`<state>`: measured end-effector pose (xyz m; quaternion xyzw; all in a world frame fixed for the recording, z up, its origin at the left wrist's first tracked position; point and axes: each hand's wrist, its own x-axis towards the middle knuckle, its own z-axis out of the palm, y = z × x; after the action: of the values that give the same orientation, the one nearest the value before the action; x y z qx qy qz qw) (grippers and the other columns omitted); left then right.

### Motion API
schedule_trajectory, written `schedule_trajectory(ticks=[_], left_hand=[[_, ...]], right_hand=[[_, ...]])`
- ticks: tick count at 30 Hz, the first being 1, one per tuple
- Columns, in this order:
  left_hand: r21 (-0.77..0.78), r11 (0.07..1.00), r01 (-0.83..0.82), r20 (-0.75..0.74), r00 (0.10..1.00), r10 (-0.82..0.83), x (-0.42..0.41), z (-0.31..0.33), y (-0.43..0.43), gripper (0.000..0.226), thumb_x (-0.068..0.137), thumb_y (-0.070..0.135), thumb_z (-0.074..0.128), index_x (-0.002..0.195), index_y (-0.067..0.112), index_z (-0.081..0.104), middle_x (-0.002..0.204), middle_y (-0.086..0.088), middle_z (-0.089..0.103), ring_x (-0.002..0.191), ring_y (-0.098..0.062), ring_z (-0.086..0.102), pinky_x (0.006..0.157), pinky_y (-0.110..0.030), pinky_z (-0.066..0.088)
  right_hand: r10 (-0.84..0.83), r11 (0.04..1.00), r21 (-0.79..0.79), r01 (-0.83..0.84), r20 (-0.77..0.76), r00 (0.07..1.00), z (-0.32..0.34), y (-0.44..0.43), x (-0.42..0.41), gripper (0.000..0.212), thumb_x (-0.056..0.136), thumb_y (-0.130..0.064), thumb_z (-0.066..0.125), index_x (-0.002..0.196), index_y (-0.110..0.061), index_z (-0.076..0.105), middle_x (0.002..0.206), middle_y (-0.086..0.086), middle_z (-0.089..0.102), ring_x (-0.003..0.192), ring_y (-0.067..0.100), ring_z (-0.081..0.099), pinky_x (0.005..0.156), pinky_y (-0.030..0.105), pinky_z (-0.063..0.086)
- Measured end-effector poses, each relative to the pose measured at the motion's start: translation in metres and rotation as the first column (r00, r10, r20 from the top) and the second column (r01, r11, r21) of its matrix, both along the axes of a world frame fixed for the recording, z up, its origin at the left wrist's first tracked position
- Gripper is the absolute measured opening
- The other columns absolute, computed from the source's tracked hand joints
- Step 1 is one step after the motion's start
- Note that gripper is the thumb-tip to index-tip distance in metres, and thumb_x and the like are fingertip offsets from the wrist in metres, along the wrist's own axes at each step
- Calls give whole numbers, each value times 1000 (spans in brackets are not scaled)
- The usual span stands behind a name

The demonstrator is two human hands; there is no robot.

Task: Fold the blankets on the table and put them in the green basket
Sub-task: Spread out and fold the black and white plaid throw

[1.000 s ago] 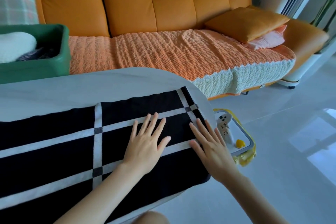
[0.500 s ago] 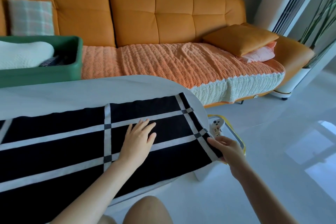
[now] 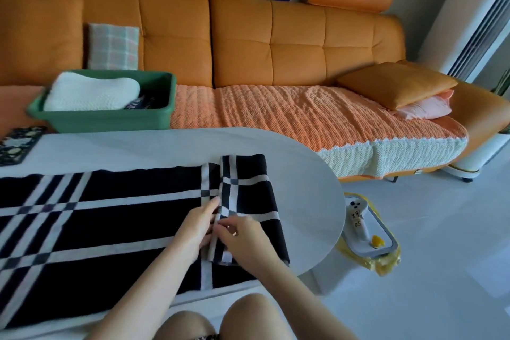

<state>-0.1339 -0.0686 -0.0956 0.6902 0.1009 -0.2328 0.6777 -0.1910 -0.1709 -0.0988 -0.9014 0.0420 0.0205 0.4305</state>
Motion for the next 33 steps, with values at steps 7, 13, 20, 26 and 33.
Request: schedule_trajectory(ticks=[7,13,20,26,33], left_hand=[[232,973,11,246,967,-69,-11,-15,4,13,83,18,68,95,17,65,83,6,65,78,-5,61,61,-17,43],[312,944,-105,443,896,-46,-19,-20,8,16,86,15,64,101,10,68,87,2,68,79,-2,60,56,-3,41],[134,967,-215,639,765,82,-42,18,31,15,89,15,58,101,22,66,89,9,68,81,-3,62,70,-14,47],[367,884,-288,503,861,72,-52,-14,112,17,90,11,56,104,13,65,88,5,65,87,-14,62,65,-16,42],[432,864,-258,450,892,42,-66,-17,121,11,86,12,61,96,17,59,78,4,62,66,-14,62,56,-27,54]], right_hand=[[-180,981,-70,182,37,983,-2,-43,9,28,96,-23,45,115,-22,65,110,-7,67,100,11,61,77,22,46],[-59,990,-125,61,20,998,-12,-41,9,25,94,-20,51,114,-20,66,114,-3,63,107,14,56,86,20,42],[14,999,-53,-7,140,990,23,-27,18,30,95,-25,50,124,-22,60,124,-10,61,115,6,54,88,13,35],[384,866,-299,-400,-113,916,1,20,8,34,95,-28,50,127,-19,58,130,-1,54,123,17,45,103,25,33],[137,967,-219,-132,6,991,14,30,51,29,92,-24,46,91,-1,64,95,17,68,83,27,63,84,47,51]])
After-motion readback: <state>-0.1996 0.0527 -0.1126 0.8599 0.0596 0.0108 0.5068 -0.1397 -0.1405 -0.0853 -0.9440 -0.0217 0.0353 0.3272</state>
